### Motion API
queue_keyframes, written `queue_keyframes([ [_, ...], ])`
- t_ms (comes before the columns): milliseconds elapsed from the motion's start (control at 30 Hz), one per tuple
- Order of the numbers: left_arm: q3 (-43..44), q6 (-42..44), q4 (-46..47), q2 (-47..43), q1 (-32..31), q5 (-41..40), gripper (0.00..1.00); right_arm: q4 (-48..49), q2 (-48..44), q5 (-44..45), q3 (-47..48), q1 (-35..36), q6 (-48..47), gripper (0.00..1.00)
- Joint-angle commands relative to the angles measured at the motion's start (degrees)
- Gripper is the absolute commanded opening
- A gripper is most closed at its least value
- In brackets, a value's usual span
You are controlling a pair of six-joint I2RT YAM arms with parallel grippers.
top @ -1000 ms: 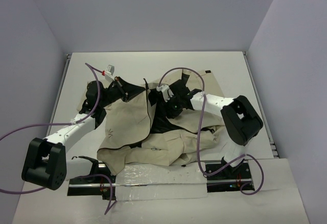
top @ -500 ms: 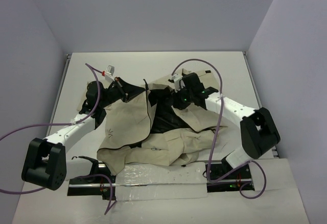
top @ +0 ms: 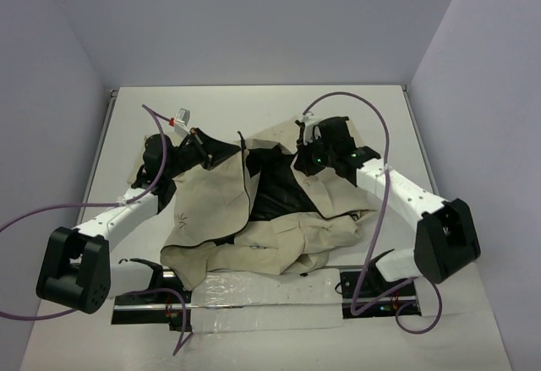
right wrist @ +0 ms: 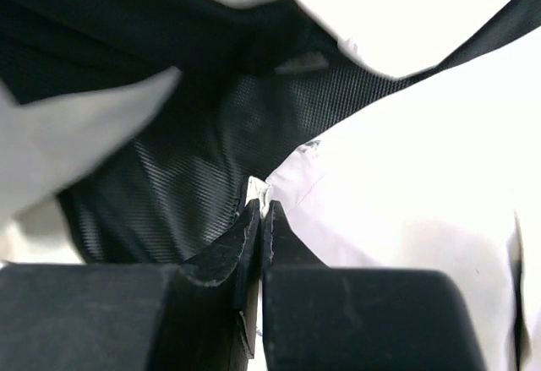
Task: Zip up the jacket
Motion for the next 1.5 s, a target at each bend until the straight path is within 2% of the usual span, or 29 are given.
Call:
queue_keyframes([
  [0, 0.7, 1.0, 3.5, 0.8, 0.3, 1.8, 0.0, 7.0, -9.2, 0.0, -1.1, -0.4, 6.7, 0.0],
  [133, 1.4, 1.4, 4.3, 2.1, 0.3, 3.8, 0.0, 12.0, -12.9, -2.7, -2.4, 0.1, 12.6, 0.0],
  [267, 1.4, 0.9, 6.5, 3.3, 0.3, 5.0, 0.0, 13.4, -11.4, -5.1, 0.7, 1.9, 18.7, 0.0],
  [367, 1.0, -0.7, 11.1, 4.4, 0.3, 7.3, 0.0, 14.8, -9.1, -11.9, 3.6, 2.9, 20.8, 0.0],
  [567, -0.4, -4.7, 24.9, 6.6, 0.3, 13.0, 0.0, 22.4, -8.9, -11.6, 2.6, 5.8, 25.3, 0.0],
  [967, -1.0, -6.2, 28.5, 6.8, 0.3, 13.4, 0.0, 21.7, -6.9, -14.6, 4.4, 6.8, 26.9, 0.0],
  [1267, -1.1, -6.1, 27.9, 6.5, 0.3, 13.2, 0.0, 25.3, -7.2, -17.5, 3.2, 6.6, 30.3, 0.0],
  [1467, -0.8, -5.9, 27.3, 6.3, 0.3, 13.2, 0.0, 24.5, -7.2, -18.7, 3.7, 6.1, 30.3, 0.0],
])
